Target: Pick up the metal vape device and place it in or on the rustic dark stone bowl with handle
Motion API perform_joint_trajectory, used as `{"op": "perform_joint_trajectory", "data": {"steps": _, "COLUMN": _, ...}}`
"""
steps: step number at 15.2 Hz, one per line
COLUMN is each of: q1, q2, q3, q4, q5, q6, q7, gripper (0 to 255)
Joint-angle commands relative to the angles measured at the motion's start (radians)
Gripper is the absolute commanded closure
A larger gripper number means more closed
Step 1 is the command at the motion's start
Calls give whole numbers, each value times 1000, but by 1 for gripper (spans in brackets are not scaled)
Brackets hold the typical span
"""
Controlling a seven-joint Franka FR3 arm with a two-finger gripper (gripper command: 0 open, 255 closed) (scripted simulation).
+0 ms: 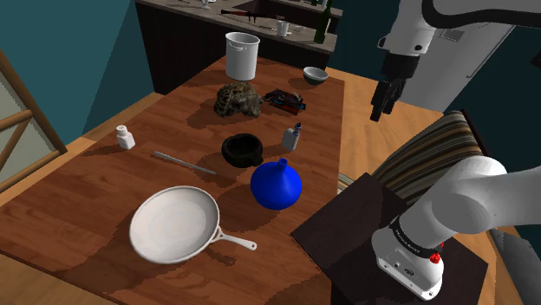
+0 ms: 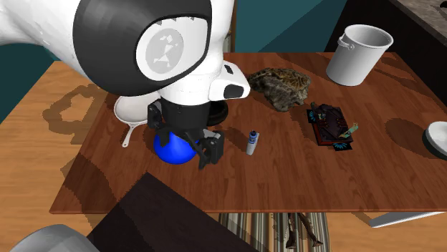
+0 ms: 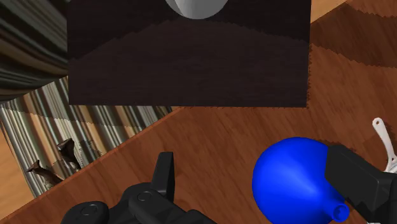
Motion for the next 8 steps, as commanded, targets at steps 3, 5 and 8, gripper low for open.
{"op": "perform_joint_trajectory", "data": {"steps": 3, "q1": 2, "q2": 64, "q3": -1, "q4": -3, "q5": -6, "q6": 67, "q7": -7, "gripper": 0}}
{"op": "perform_joint_trajectory", "data": {"steps": 5, "q1": 3, "q2": 132, "q3": -1, "q4": 0, "q5": -12, "q6": 132, "q7": -13, "gripper": 0}}
{"op": "perform_joint_trajectory", "data": {"steps": 8, "q1": 5, "q2": 241, "q3": -3, "q4": 15, "q5": -21, "q6": 225, "q7": -22, "gripper": 0}}
